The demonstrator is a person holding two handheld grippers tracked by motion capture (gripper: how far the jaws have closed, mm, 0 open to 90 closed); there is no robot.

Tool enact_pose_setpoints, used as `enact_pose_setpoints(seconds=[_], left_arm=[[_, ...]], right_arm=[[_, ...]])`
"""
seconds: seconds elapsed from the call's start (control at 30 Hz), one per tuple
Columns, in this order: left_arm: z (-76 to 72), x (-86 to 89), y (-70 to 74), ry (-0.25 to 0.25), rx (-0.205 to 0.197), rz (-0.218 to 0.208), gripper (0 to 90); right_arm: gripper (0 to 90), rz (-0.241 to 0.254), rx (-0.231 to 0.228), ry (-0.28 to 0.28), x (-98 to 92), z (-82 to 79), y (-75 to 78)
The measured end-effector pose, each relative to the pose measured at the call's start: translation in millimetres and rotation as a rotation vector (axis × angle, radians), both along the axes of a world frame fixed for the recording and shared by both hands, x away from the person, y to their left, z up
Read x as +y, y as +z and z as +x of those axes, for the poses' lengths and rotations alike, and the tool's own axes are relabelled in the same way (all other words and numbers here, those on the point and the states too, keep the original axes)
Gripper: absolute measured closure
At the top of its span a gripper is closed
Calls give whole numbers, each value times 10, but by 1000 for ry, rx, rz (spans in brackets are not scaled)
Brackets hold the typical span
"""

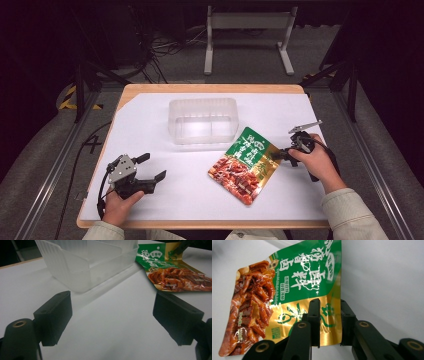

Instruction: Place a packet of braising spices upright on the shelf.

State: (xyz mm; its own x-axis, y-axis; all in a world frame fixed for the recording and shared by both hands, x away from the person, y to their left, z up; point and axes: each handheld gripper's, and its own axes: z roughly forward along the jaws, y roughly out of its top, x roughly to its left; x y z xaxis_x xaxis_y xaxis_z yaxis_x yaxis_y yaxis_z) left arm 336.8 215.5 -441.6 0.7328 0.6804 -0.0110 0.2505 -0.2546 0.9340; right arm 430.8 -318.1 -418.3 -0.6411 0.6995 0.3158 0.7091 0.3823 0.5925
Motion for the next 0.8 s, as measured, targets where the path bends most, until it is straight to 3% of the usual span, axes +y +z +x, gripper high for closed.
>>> enact_pose_setpoints(seconds=[0.4,0.57,0.8], left_arm=[[2,1,-2,1,1,0,166],[0,0,0,1,-1,1,167],[0,7,2,3,-5,4,167]], right_arm=[[821,-26,-3,15,86,42,-123],[887,-24,-13,11,89,48,-140],[897,-33,-42,18,107,23,-97]])
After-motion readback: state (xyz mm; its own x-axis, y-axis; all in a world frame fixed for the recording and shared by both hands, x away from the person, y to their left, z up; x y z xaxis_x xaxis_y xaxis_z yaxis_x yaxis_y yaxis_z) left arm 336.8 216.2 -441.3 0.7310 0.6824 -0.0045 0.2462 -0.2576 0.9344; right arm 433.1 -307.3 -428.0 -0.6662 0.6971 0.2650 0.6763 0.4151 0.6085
